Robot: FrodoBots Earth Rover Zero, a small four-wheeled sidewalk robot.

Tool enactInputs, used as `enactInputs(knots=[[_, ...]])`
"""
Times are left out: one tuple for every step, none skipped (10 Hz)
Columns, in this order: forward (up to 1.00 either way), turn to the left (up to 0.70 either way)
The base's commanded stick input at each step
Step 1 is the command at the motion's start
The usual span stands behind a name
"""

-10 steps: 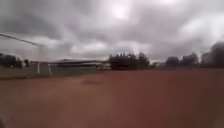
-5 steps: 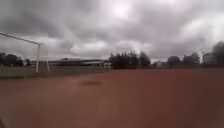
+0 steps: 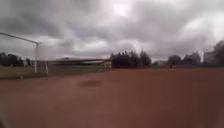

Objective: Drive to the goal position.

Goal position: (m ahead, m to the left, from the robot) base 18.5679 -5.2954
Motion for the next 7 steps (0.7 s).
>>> enactInputs(knots=[[0.7, 0.0], [0.7, 0.0], [0.7, 0.0], [0.7, 0.0], [0.7, 0.0], [0.7, 0.0], [0.7, 0.0]])
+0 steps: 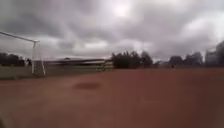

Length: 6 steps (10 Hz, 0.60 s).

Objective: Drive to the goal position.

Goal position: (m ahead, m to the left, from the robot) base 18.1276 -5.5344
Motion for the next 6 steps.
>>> enactInputs(knots=[[0.7, 0.0], [0.7, 0.0], [0.7, 0.0], [0.7, 0.0], [0.7, 0.0], [0.7, 0.0]])
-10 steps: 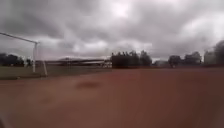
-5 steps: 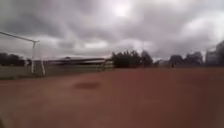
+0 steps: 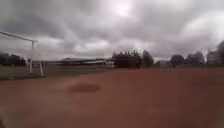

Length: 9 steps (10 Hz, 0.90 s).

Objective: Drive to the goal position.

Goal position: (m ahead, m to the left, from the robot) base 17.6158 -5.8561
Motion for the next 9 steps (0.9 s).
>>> enactInputs(knots=[[0.7, 0.0], [0.7, 0.0], [0.7, -0.02], [0.7, -0.13], [0.7, -0.23], [0.7, -0.33], [0.7, -0.35], [0.7, -0.35], [0.7, -0.35]])
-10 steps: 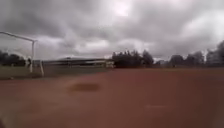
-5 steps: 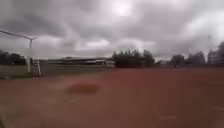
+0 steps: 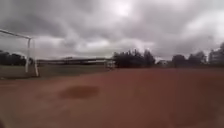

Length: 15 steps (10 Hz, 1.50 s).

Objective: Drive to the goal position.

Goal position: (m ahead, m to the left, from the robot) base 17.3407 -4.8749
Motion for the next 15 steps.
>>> enactInputs(knots=[[0.7, -0.35], [0.7, -0.35], [0.7, -0.35], [0.7, -0.29], [0.7, -0.09], [0.7, 0.0], [0.7, 0.0], [0.7, 0.0], [0.7, 0.0], [0.7, 0.0], [0.7, 0.0], [0.7, 0.0], [0.7, 0.0], [0.7, 0.0], [0.7, 0.0]])
